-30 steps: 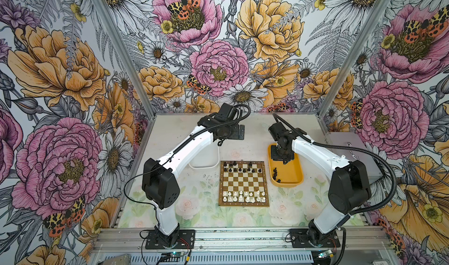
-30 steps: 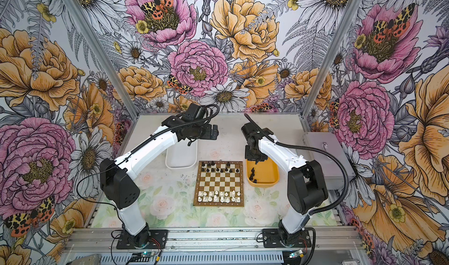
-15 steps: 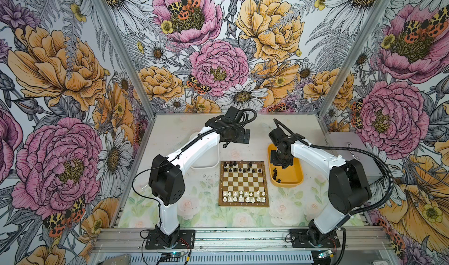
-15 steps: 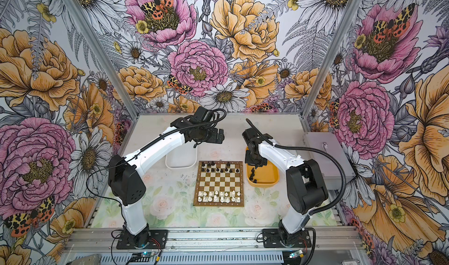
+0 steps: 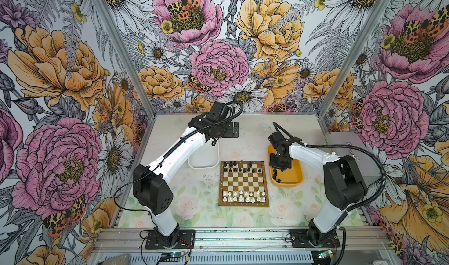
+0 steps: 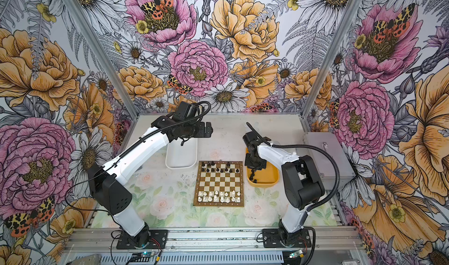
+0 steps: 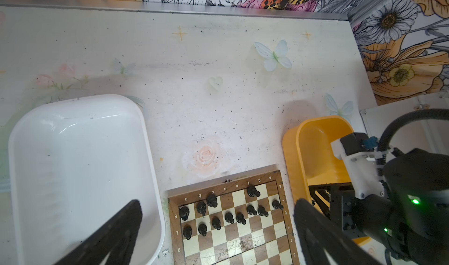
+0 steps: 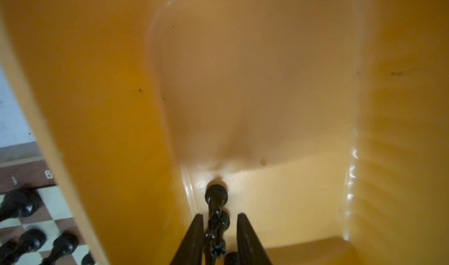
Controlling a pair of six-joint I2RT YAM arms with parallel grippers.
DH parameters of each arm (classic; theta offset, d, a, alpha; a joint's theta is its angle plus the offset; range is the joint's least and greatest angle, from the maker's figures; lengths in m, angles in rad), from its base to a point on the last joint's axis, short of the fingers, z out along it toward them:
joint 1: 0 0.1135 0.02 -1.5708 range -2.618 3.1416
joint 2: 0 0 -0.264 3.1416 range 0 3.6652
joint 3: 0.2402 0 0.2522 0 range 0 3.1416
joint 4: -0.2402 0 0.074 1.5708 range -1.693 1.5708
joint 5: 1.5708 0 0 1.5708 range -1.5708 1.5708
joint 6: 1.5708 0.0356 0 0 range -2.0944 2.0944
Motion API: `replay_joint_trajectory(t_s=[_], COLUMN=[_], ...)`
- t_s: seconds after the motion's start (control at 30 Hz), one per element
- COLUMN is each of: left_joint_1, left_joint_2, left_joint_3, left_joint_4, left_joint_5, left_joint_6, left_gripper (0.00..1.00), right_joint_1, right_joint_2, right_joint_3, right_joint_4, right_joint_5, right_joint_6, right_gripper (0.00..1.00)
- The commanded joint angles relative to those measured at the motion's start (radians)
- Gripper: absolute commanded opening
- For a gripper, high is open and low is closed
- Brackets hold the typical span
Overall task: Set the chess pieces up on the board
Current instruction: 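Lower the right gripper into the yellow tub and close on a black piece, then lift the black piece out of the yellow tub with the right gripper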
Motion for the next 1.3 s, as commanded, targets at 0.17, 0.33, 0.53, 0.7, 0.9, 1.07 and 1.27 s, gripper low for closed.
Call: replay_joint_trajectory(t_s=[0.17,0.33,0.53,0.7,0.9,1.07,1.27], left_joint_1=[0.026,0.035,0.04,0.044,0.048,0.053,0.053], left_joint_2=[-0.038,-0.049,-0.058,-0.063,-0.071,-0.075,-0.081], left_joint_3=[-0.025,-0.031,-0.042,-0.05,-0.058,-0.061,-0.068], left_joint_4=[0.013,0.014,0.014,0.014,0.015,0.015,0.015], left_joint_5=[-0.02,-0.02,-0.019,-0.018,-0.02,-0.02,-0.022], left_joint_6=[-0.004,-0.002,0.0,0.002,0.005,0.005,0.01], left_gripper=[0.99,0.99,0.99,0.99,0.99,0.99,0.99], right_joint_1=[-0.006,-0.006,-0.007,-0.008,-0.007,-0.007,-0.007], right_joint_2=[0.029,0.038,0.037,0.04,0.04,0.031,0.024], right_joint_3=[-0.007,-0.012,-0.02,-0.019,-0.021,-0.015,0.015], right_joint_4=[0.047,0.05,0.052,0.05,0.049,0.045,0.014], right_joint_5=[-0.016,-0.015,-0.013,-0.016,-0.015,-0.021,0.003], right_joint_6=[0.023,0.028,0.032,0.032,0.033,0.034,0.014], right_gripper=[0.23,0.2,0.2,0.15,0.08,0.03,0.0])
